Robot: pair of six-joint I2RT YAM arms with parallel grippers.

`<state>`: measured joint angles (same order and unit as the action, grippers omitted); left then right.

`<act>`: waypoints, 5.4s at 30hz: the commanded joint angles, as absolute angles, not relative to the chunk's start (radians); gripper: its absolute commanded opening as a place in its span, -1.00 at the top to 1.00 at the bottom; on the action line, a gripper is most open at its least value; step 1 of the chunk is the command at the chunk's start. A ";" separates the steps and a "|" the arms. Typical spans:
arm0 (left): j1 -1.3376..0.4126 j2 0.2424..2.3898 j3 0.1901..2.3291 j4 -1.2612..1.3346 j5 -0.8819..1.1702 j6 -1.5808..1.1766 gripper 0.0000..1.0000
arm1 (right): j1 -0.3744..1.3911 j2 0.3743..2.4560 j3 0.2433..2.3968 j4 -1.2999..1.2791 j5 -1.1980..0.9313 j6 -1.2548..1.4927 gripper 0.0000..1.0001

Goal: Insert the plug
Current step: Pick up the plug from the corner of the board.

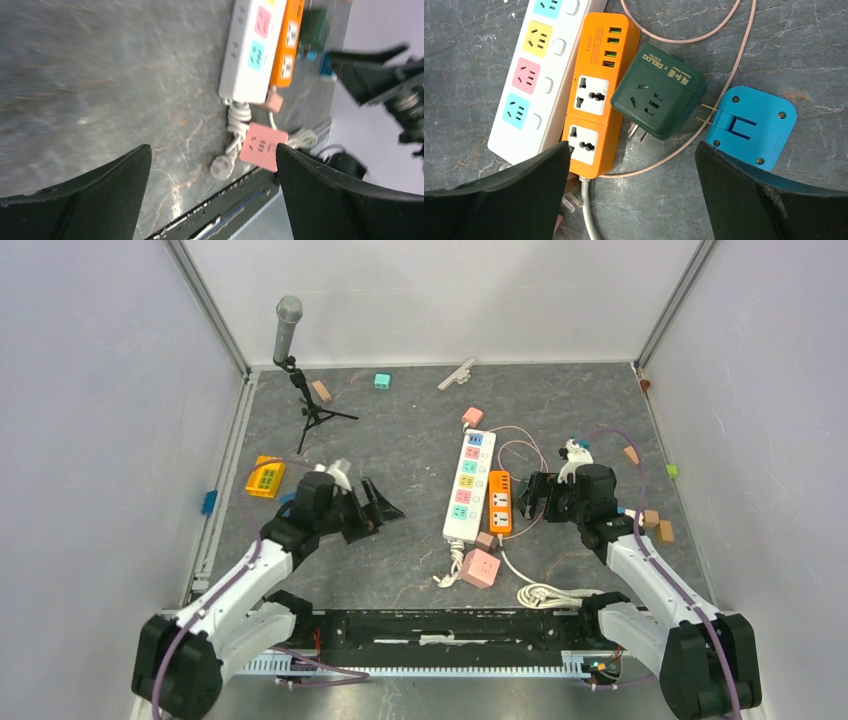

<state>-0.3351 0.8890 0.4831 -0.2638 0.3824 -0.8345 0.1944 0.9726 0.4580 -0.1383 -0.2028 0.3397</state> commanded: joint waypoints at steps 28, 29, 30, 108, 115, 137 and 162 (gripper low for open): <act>-1.309 1.882 1.490 -0.850 -0.283 -0.810 -0.97 | 0.194 0.928 0.512 -0.202 -0.189 0.290 -0.96; -1.317 1.907 1.508 -0.865 -0.292 -0.814 -0.95 | 0.194 0.927 0.512 -0.203 -0.188 0.292 -0.96; -1.323 1.925 1.528 -0.882 -0.304 -0.818 -0.92 | 0.194 0.927 0.513 -0.204 -0.187 0.292 -0.96; -1.291 0.796 0.748 -0.137 -0.535 -0.003 -0.99 | 0.709 1.129 0.789 0.006 -0.546 0.346 1.00; -1.084 0.704 0.758 -0.238 -0.306 -0.419 -0.99 | 0.708 0.967 0.747 -0.023 -0.375 0.114 1.00; -0.716 1.102 0.907 -0.198 0.538 -1.064 -0.99 | 0.710 0.977 0.699 0.044 -0.568 -0.094 1.00; -0.765 1.249 0.824 -0.057 0.512 -1.091 0.95 | 0.730 1.003 0.680 0.071 -0.602 -0.049 0.17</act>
<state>-0.7616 1.2491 0.8581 -0.1669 0.5304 -1.0637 0.7200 1.0260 0.6857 -0.0158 -0.5903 -0.0731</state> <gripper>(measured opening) 0.710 0.662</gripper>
